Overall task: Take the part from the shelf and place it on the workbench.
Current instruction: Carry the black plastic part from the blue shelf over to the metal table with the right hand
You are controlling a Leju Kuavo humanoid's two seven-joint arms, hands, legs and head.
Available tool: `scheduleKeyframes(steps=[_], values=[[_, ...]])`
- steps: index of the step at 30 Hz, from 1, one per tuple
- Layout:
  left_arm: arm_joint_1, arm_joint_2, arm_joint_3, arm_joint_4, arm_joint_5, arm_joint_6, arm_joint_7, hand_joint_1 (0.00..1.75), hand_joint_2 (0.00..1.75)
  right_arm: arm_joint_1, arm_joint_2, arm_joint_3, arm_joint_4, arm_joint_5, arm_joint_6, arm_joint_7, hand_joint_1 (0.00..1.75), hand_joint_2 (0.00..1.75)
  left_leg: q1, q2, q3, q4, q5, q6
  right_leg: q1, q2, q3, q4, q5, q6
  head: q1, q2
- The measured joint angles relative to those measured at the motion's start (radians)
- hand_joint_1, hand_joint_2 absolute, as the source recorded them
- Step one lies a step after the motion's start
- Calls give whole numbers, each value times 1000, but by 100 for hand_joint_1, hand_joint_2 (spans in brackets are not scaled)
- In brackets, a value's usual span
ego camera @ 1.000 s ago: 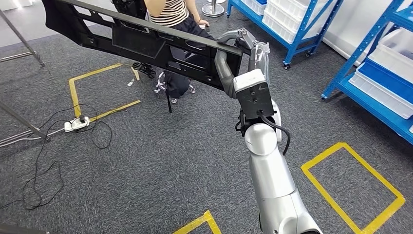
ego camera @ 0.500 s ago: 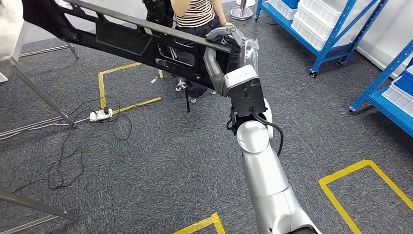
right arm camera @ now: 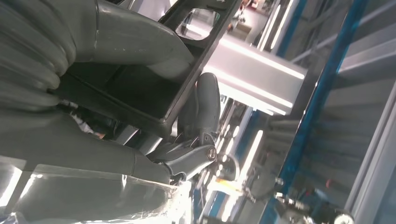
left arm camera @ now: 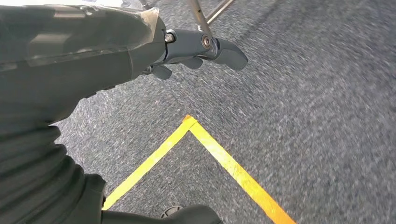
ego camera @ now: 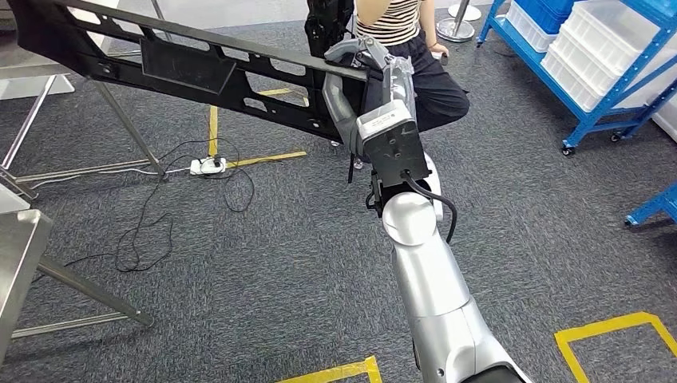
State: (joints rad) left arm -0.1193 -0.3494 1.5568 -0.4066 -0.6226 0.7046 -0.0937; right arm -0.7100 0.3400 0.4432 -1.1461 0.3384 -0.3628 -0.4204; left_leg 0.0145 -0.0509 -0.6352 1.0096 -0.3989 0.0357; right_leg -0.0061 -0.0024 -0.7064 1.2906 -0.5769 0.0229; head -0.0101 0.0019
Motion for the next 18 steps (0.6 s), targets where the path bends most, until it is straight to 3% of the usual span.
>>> scheduleKeyframes(steps=[2, 4, 6, 8, 10, 12, 14, 15, 16, 18], values=[[1, 0, 0, -4, -1, 0, 6, 0, 175, -1, 2, 3, 3, -1, 0, 0, 175, 175, 0, -25, 1, 0, 1, -2, -1, 18, 58, -130, 57, 9, 0, 0], [2, -2, 0, -6, -1, 0, 6, 0, 175, -4, 3, 6, 4, -2, 0, 0, 175, 175, -2, -45, -1, 2, 3, -8, 0, 48, 116, -250, 103, 6, 0, 0], [4, -5, 0, -7, 1, 0, 0, 0, 175, -6, 3, 8, 5, -4, 0, 0, 175, 175, -2, -60, -5, 1, 6, -18, 3, 56, 133, -281, 115, -4, 0, 0], [6, -6, 0, -8, 5, 0, -12, 0, 175, -8, 4, 10, 6, -4, -2, 0, 175, 175, 1, -62, -9, 1, 7, -28, 3, 40, 137, -286, 122, -15, 0, 0], [7, -7, 0, -8, 10, 0, -24, 0, 175, -10, 4, 11, 8, -5, -5, 1, 175, 175, 0, -20, -33, 50, -26, -37, -1, 21, 140, -294, 127, -27, -3, 0], [5, -7, 0, -8, 13, 0, -33, 0, 175, -10, 3, 10, 12, -8, -9, 2, 175, 175, -1, 30, -91, 172, -91, -44, 0, 0, 141, -295, 126, -32, -6, 0], [5, -6, 0, -8, 17, 0, -39, 0, 175, -7, 2, 8, 18, -10, -15, 2, 175, 175, 2, 43, -143, 279, -129, -51, 1, -23, 140, -295, 125, -33, -6, 0], [5, -6, 0, -8, 18, 0, -42, 0, 175, -6, 2, 7, 22, -10, -17, 2, 175, 175, 4, 46, -145, 285, -123, -53, 2, -34, 140, -295, 125, -34, -6, 0], [5, -5, 0, -8, 19, 0, -44, 0, 175, -5, 2, 7, 25, -11, -19, 2, 175, 175, 6, 52, -122, 244, -98, -54, 2, -43, 140, -295, 125, -33, -7, 0], [4, -5, 0, -8, 20, 0, -46, 0, 175, -4, 2, 6, 28, -12, -22, 1, 175, 175, 6, 87, -42, 103, -42, -53, 6, -59, 141, -292, 121, -29, -8, 0]])
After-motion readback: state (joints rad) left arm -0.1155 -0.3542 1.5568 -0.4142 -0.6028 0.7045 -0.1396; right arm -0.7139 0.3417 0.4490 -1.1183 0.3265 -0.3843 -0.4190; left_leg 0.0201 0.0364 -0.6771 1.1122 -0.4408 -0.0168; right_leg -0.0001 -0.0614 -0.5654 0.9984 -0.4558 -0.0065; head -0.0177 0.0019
